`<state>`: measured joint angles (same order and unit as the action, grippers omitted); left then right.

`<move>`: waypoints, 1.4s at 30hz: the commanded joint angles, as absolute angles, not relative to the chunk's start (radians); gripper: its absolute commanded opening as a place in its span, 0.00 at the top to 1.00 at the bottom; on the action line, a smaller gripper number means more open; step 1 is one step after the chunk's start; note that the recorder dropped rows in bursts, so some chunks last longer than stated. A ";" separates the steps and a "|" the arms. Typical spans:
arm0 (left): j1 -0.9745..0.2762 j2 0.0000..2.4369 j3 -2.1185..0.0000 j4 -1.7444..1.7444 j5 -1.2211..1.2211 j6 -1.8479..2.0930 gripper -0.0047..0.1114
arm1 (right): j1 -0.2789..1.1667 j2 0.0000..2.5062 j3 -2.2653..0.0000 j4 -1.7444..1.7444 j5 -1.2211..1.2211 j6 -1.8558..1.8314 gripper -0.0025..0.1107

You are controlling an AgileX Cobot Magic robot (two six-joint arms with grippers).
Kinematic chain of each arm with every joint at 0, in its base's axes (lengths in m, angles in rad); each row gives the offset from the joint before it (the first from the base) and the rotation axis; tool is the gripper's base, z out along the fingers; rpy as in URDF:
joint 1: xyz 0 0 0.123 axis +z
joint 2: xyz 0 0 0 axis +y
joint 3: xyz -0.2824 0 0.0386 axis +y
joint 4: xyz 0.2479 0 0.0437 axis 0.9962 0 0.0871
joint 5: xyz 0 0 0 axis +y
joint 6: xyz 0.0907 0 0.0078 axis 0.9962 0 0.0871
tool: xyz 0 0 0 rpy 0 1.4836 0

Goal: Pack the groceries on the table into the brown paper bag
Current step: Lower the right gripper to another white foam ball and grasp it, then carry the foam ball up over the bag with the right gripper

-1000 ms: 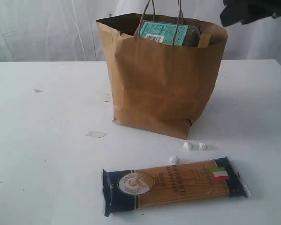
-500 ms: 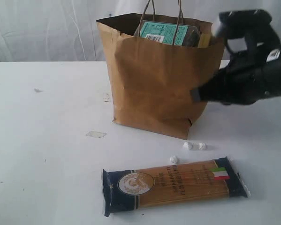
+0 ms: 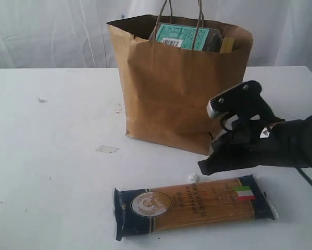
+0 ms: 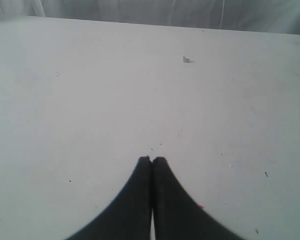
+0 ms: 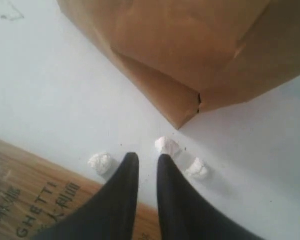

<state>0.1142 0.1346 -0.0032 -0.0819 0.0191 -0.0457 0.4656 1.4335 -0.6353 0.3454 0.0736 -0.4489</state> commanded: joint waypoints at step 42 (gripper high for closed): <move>0.115 0.131 0.000 -0.089 0.014 -0.047 0.96 | 0.469 1.783 -0.747 0.362 -0.029 -0.365 0.98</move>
<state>0.1142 0.1346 -0.0032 -0.0841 0.0191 -0.0457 0.4693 1.8150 -0.7464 0.3623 -0.0525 -0.3556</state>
